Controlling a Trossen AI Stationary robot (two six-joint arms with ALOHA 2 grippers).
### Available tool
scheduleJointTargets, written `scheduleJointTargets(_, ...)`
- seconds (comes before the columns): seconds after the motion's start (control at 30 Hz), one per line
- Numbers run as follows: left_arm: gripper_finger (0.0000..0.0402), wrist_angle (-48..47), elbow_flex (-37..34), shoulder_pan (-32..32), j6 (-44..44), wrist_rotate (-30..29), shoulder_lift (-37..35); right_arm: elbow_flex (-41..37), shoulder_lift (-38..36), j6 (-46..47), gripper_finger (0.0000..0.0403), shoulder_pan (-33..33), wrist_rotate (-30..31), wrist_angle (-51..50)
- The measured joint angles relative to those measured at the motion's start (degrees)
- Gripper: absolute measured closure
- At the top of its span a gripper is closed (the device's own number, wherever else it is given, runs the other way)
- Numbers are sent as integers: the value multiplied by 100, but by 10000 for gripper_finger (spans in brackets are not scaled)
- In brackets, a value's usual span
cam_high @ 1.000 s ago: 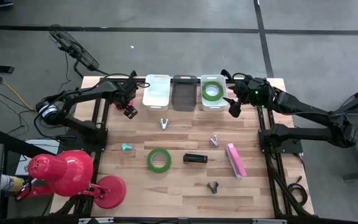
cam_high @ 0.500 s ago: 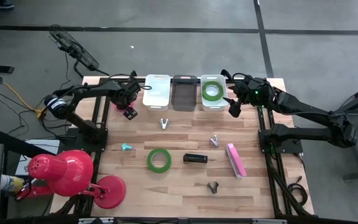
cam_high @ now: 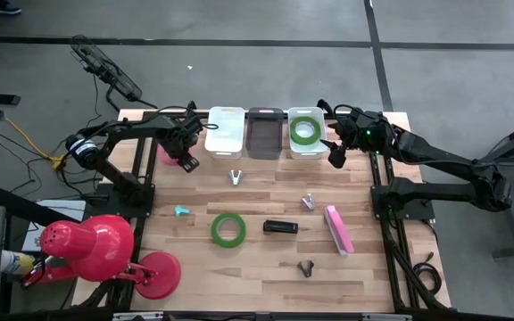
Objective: Pick and place Stapler, Stapler remover, tape
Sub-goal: Put the pink tape into the right white bin
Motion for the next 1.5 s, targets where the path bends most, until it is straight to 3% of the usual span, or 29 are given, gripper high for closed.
scheduleJointTargets(0.13,320,-26,-1,0,-65,-6,0,0,0,0,146,0,0,0)
scheduleJointTargets(1.2,320,-133,-15,-2,-189,237,-708,0,0,0,146,-2,-2,-44)
scheduleJointTargets(1.5,320,-599,846,-2,-99,217,-715,0,0,2,146,-2,-2,-44)
